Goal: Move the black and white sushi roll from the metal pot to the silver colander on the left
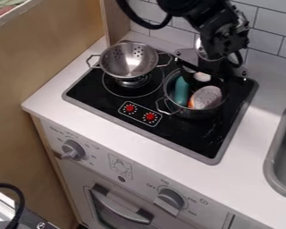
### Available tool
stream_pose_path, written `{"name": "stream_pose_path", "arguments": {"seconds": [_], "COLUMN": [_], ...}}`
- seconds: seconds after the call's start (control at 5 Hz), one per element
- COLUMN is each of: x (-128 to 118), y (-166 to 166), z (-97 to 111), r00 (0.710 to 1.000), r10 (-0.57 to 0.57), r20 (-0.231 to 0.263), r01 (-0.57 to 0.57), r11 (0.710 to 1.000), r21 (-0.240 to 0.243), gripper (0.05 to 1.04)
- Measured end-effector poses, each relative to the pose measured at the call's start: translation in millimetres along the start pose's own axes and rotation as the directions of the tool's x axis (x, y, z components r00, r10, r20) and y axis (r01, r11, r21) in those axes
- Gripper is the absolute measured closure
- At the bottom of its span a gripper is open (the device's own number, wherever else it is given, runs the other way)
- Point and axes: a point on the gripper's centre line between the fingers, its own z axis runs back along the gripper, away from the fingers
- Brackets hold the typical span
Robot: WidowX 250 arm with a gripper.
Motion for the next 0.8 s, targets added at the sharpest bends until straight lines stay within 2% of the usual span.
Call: {"name": "stream_pose_path", "arguments": {"seconds": [0.2, 0.8], "x": [6.2, 11.0], "y": [3.0, 9.3], "z": [-4.5, -13.9], "r00": [0.999, 0.998], "r10": [-0.003, -0.002], "r20": [0.046, 0.062], "r01": [0.004, 0.005], "r11": [1.0, 0.999], "r21": [-0.021, -0.043], "gripper": [0.086, 0.086]}}
